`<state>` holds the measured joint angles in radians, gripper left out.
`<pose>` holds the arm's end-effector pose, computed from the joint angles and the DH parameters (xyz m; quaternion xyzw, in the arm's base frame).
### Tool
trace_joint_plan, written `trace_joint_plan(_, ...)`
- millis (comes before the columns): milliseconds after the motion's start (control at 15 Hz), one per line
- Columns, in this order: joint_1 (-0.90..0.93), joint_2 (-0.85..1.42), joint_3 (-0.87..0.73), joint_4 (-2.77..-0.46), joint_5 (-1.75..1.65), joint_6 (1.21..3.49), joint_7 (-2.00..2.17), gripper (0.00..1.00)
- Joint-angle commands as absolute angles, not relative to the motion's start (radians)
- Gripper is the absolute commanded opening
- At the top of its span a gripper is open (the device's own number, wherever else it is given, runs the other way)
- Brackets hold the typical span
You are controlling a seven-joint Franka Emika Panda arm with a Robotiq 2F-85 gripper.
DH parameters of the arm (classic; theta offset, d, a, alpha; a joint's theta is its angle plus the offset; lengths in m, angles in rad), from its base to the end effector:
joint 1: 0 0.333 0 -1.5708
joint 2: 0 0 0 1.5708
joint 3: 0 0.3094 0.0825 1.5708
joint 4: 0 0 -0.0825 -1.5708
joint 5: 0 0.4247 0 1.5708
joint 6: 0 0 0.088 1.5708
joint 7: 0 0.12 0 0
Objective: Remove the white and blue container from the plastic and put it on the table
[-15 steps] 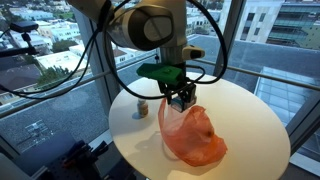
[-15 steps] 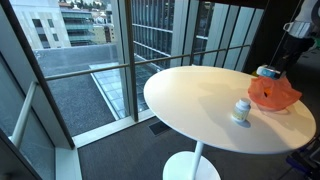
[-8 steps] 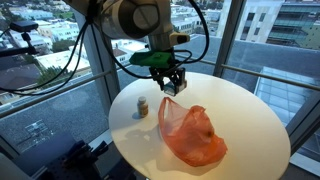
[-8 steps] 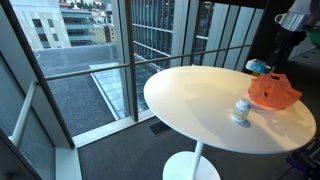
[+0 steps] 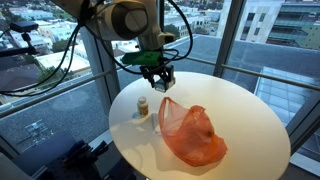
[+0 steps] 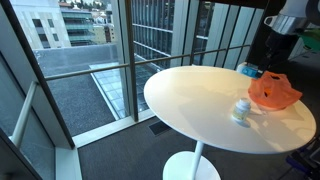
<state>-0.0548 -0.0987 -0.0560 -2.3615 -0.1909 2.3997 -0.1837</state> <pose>0.5314 -0.0621 0.3348 0.9902 0.1018 0.0577 0.0756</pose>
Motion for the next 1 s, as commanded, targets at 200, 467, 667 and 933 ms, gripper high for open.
trace_joint_plan(200, -0.073, -0.034, -0.079, -2.388, -0.201, 2.428, -0.205, 0.41)
trace_joint_plan(467, -0.090, 0.021, -0.097, -2.393, -0.209, 2.430, -0.207, 0.41)
trace_joint_plan(667, -0.095, 0.054, -0.102, -2.403, -0.231, 2.437, -0.198, 0.41)
trace_joint_plan(933, -0.086, 0.085, -0.099, -2.420, -0.291, 2.457, -0.173, 0.41)
